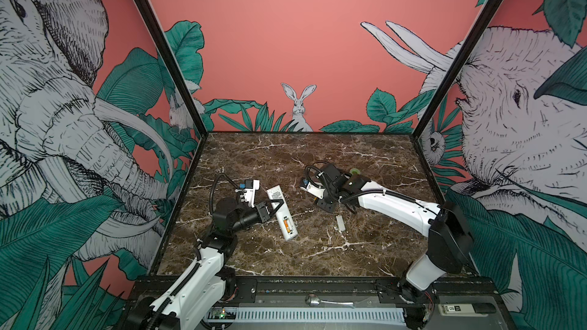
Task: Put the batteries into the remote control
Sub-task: 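Open the right gripper and move it over the second orange battery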
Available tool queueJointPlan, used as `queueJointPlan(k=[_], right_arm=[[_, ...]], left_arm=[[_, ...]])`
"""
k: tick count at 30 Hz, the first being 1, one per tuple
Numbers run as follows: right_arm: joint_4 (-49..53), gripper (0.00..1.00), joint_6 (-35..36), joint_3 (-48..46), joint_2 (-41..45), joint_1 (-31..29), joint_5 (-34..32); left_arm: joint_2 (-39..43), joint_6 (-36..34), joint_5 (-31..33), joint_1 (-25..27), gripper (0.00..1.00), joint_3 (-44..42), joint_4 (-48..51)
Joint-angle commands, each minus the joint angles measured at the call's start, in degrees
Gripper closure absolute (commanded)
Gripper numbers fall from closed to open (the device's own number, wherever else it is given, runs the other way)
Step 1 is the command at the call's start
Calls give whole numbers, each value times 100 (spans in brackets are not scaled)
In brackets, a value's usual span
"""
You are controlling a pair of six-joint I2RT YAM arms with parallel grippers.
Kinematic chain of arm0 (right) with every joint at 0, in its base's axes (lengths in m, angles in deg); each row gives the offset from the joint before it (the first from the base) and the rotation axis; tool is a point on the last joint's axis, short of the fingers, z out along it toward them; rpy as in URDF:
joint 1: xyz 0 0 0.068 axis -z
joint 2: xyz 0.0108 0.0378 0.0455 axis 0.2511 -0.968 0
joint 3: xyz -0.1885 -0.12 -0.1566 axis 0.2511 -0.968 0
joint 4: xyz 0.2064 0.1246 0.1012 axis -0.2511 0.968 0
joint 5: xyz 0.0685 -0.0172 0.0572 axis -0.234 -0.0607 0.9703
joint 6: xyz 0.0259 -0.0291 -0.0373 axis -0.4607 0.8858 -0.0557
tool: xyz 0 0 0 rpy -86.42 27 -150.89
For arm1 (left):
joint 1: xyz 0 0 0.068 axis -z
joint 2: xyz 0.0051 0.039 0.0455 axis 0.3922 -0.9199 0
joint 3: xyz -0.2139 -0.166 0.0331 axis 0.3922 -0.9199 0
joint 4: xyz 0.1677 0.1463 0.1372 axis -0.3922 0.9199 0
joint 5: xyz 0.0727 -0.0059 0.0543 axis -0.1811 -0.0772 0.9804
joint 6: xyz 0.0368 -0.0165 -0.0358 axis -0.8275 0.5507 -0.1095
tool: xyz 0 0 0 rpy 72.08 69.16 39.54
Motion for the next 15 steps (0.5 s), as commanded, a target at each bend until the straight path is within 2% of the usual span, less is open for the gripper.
queueJointPlan(k=[1, 6, 10, 15], right_arm=[[-204, 42, 659, 48, -102, 189, 376], [-466, 44, 889, 169, -431, 553, 847], [-257, 47, 1184, 535, -825, 741, 1115], [85, 51, 1594, 948, -1352, 793, 1031]], left_arm=[[-8, -63, -123, -47, 100, -40, -290], [-50, 0, -183, -81, 100, -35, -369], [68, -33, -185, -102, 100, -40, -226], [67, -25, -189, -126, 100, -22, -245]])
